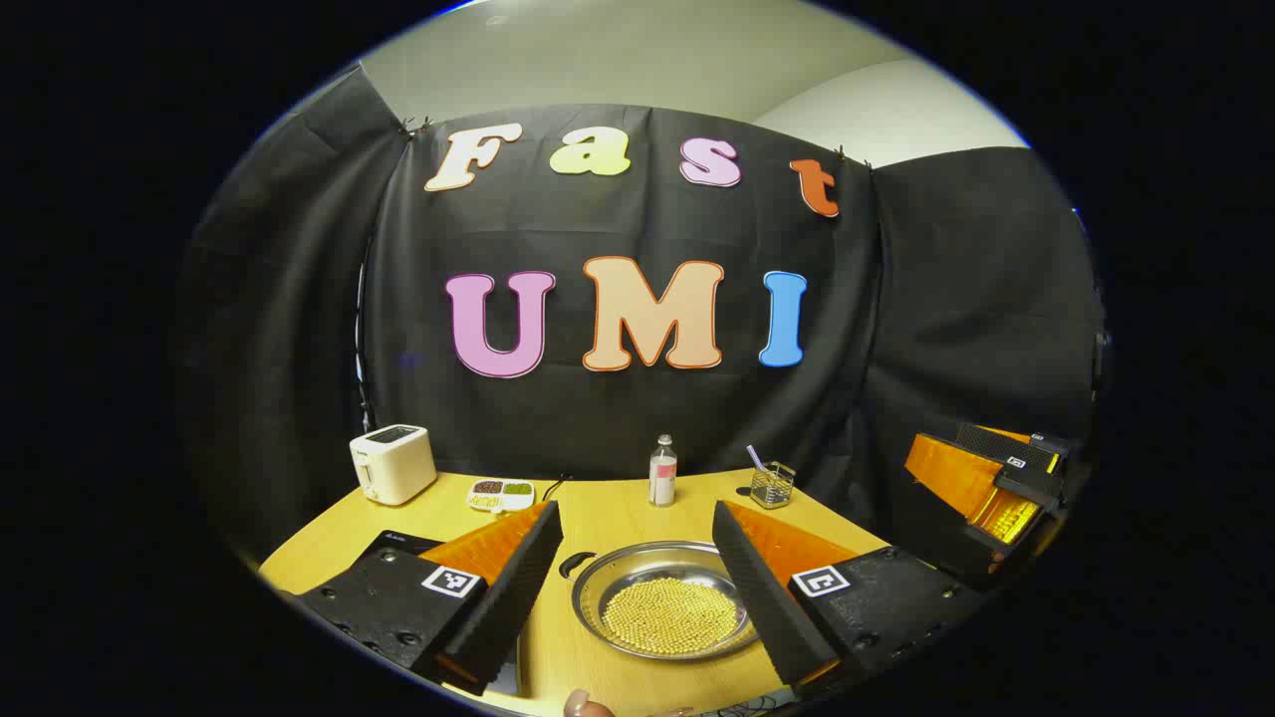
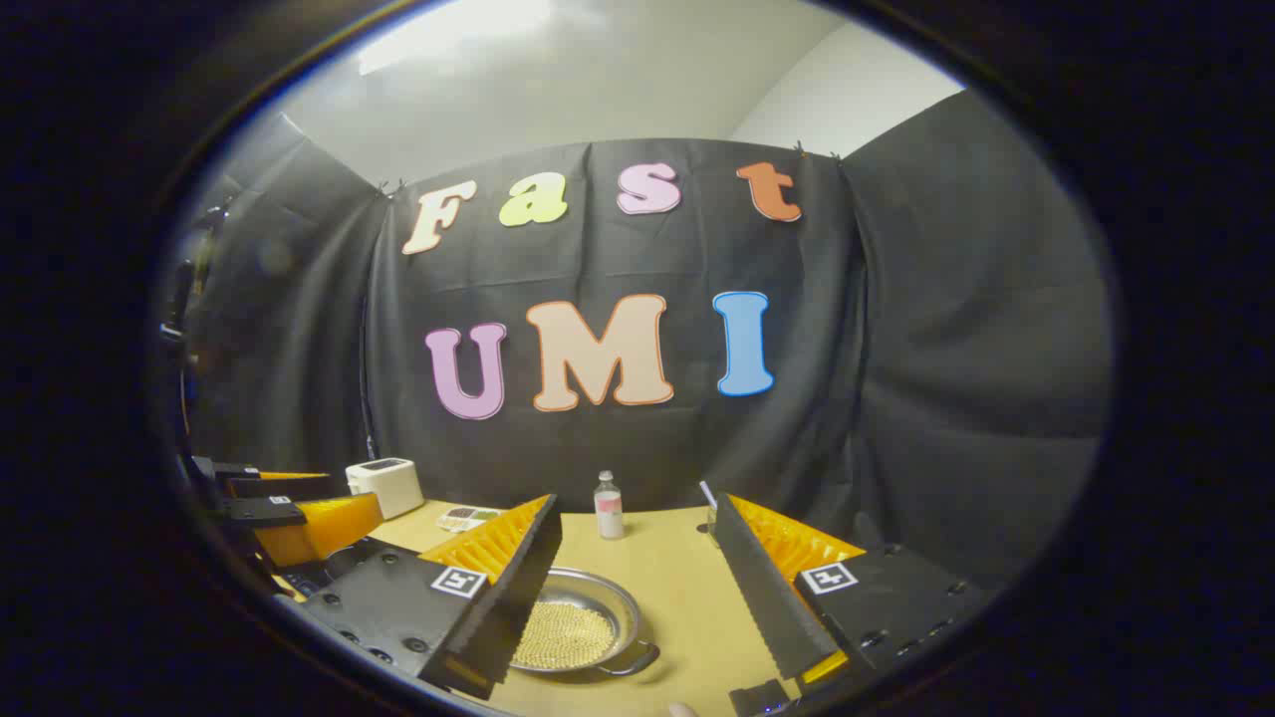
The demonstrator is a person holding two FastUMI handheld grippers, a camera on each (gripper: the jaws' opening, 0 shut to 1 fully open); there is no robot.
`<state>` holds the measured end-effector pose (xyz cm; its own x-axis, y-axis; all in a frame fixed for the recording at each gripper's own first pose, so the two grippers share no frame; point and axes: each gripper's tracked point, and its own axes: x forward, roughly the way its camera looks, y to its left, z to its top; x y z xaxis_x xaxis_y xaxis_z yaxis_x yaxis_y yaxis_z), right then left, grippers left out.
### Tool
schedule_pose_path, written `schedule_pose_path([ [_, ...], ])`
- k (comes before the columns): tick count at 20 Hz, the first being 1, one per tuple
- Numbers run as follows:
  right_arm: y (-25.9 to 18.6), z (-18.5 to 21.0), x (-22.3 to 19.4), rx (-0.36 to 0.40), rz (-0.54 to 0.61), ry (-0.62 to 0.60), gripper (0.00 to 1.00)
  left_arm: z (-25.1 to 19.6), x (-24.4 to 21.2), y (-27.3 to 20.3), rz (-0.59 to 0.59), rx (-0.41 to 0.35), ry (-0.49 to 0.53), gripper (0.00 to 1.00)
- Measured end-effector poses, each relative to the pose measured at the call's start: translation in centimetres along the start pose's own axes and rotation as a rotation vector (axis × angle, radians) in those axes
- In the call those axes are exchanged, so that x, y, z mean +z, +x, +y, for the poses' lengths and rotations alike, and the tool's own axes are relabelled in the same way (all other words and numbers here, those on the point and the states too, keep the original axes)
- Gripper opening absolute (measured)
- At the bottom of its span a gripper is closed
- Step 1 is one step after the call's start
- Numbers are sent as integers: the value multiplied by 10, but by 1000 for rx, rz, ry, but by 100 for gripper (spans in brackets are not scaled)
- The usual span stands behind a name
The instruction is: First push the handle of the pot to place it horizontally, then grasp the pot with both hands and set it on the induction cooktop.
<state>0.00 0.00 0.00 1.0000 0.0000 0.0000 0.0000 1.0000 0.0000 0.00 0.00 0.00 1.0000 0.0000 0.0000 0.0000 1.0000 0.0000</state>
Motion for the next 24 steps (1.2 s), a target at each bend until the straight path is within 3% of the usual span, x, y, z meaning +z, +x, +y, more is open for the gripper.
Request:
schedule_pose_path([
  [24,3,10,-9,25,20,-22,94,1,-1,3,-11,0,-33,98],
])
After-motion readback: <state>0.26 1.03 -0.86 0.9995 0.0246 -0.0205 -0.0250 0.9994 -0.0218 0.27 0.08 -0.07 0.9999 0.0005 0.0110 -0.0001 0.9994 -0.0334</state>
